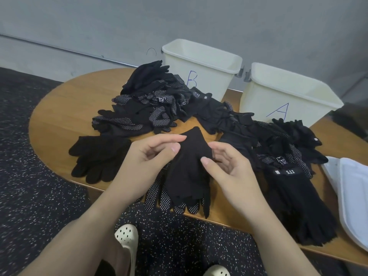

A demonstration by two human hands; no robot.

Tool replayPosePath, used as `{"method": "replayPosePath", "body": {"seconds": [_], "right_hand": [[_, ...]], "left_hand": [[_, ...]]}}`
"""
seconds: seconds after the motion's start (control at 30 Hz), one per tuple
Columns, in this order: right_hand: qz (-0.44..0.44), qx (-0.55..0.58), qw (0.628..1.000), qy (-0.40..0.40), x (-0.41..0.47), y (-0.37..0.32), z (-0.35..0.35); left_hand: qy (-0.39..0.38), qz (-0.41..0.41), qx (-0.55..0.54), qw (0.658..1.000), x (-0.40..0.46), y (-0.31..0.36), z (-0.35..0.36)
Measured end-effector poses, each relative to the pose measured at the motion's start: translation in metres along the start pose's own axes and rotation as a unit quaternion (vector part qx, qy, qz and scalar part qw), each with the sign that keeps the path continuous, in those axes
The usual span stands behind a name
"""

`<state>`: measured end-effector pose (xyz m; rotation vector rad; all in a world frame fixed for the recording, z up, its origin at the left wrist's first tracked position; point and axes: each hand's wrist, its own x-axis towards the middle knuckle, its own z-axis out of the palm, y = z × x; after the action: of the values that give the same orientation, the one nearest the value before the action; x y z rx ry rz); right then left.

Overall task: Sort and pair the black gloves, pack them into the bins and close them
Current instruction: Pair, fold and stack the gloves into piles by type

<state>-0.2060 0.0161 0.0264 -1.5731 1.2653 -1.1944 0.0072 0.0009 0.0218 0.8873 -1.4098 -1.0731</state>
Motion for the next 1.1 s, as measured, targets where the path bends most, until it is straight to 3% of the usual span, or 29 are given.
{"method": "replayPosePath", "body": {"seconds": [0.17,0.37,0.47,0.53,0.63,0.77,0.9,1.1], "right_hand": [[0.018,0.079,0.995,0.056,0.011,-0.003,0.008],[-0.031,0.066,0.995,0.074,0.022,-0.012,0.016],[-0.058,0.056,0.994,0.075,0.025,-0.015,0.021],[-0.066,0.052,0.993,0.083,0.027,-0.018,0.025],[-0.084,-0.015,0.986,0.146,0.028,-0.022,0.03],[-0.205,-0.155,0.952,0.167,0.026,-0.028,0.037],[-0.199,-0.115,0.969,0.091,0.023,-0.027,0.051],[-0.166,-0.072,0.977,0.111,0.028,-0.024,0.053]], "left_hand": [[0.012,-0.012,-0.056,0.998,0.0,0.001,0.008],[0.114,-0.099,-0.209,0.966,0.006,-0.005,0.011],[0.06,-0.166,-0.274,0.945,0.007,-0.006,0.011],[0.03,-0.18,-0.254,0.95,0.004,-0.009,0.012],[0.114,-0.143,-0.206,0.961,0.003,-0.013,0.013],[0.192,-0.078,-0.145,0.967,0.004,-0.012,0.011],[0.179,-0.047,-0.115,0.976,0.002,-0.007,0.008],[0.124,-0.022,-0.058,0.99,-0.001,-0.006,0.01]]}}
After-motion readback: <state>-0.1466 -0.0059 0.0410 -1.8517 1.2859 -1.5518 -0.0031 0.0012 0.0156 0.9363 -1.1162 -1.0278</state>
